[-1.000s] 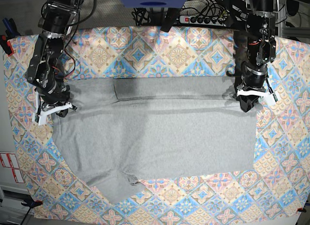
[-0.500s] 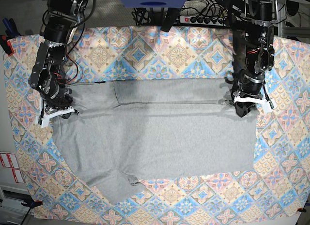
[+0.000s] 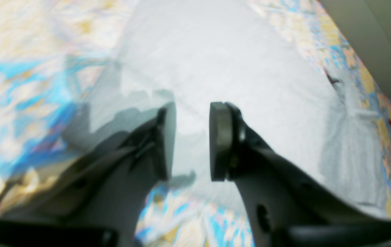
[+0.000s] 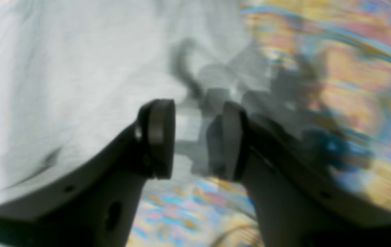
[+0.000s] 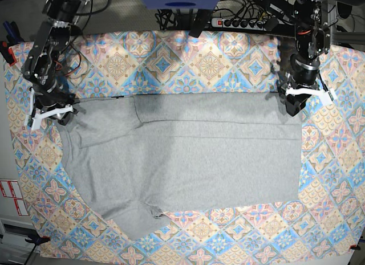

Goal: Fold the T-shirt properly
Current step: 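Lift the collar edge and pull it over toward the hem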

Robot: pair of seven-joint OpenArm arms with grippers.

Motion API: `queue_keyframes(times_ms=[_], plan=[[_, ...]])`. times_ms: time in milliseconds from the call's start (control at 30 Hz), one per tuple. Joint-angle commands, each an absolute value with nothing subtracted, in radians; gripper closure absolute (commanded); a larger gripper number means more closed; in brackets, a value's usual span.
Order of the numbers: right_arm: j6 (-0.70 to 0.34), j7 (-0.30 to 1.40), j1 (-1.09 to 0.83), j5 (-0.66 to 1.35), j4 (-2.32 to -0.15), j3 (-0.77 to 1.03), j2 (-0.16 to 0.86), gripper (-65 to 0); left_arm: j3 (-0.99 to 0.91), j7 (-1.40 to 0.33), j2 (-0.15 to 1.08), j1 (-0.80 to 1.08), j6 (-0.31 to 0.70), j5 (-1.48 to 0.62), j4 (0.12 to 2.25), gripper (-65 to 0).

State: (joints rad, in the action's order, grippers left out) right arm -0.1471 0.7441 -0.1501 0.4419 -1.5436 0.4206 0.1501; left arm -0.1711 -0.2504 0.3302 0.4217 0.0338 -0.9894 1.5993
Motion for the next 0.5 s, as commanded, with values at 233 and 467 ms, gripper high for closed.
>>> queue_keyframes(times_ms=[233, 467], plan=[[-0.153, 0.725, -0.197, 0.446, -1.564, 0.432, 0.157, -23.2, -0.199, -0.239, 0.338, 0.438, 0.047, -1.109, 1.531, -17.6], [-0.153, 0.725, -0.216, 0.446, -1.564, 0.433, 0.156, -23.2, -0.194, -0.240, 0.317, 0.437, 0.047, -1.228, 1.449, -17.6]])
